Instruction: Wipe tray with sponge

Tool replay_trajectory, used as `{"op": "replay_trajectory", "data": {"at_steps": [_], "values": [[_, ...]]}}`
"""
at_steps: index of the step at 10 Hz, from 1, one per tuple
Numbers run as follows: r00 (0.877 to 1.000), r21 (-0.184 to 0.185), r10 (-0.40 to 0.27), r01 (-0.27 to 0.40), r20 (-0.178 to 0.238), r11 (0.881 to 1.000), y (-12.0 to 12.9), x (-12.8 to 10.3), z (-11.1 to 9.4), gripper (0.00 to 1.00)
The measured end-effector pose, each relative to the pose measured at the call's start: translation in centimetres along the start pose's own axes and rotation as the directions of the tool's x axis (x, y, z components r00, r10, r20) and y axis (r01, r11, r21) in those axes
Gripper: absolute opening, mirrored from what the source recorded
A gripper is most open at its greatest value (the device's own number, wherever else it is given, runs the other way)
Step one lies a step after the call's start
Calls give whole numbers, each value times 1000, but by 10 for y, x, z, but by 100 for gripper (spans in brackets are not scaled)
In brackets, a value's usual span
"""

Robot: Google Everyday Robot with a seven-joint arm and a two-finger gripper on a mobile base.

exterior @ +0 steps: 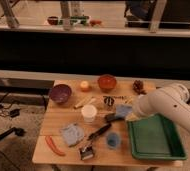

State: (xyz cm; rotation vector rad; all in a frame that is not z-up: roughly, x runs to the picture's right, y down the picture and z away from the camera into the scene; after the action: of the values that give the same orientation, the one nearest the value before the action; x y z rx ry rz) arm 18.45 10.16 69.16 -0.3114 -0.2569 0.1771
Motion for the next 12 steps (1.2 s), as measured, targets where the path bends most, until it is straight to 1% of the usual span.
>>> {"op": "replay_trajectory", "data": {"at_steps": [3,4,5,7,8,9,12], "values": [[1000,-1,-3,3,2,1000,-1,-2,1,0],[1000,1,8,-8,-2,1000,-1,1,2,0],[1000,9,23,-23,-13,1000,-8,6,5,0],[998,24,56,-55,-35,998,-30,22,15,0],[996,27,76,-75,-44,997,-36,33,17,0],[992,37,106,-104,-67,994,-42,54,17,0],[982,36,162,-159,-93,987,-49,80,27,0]]}}
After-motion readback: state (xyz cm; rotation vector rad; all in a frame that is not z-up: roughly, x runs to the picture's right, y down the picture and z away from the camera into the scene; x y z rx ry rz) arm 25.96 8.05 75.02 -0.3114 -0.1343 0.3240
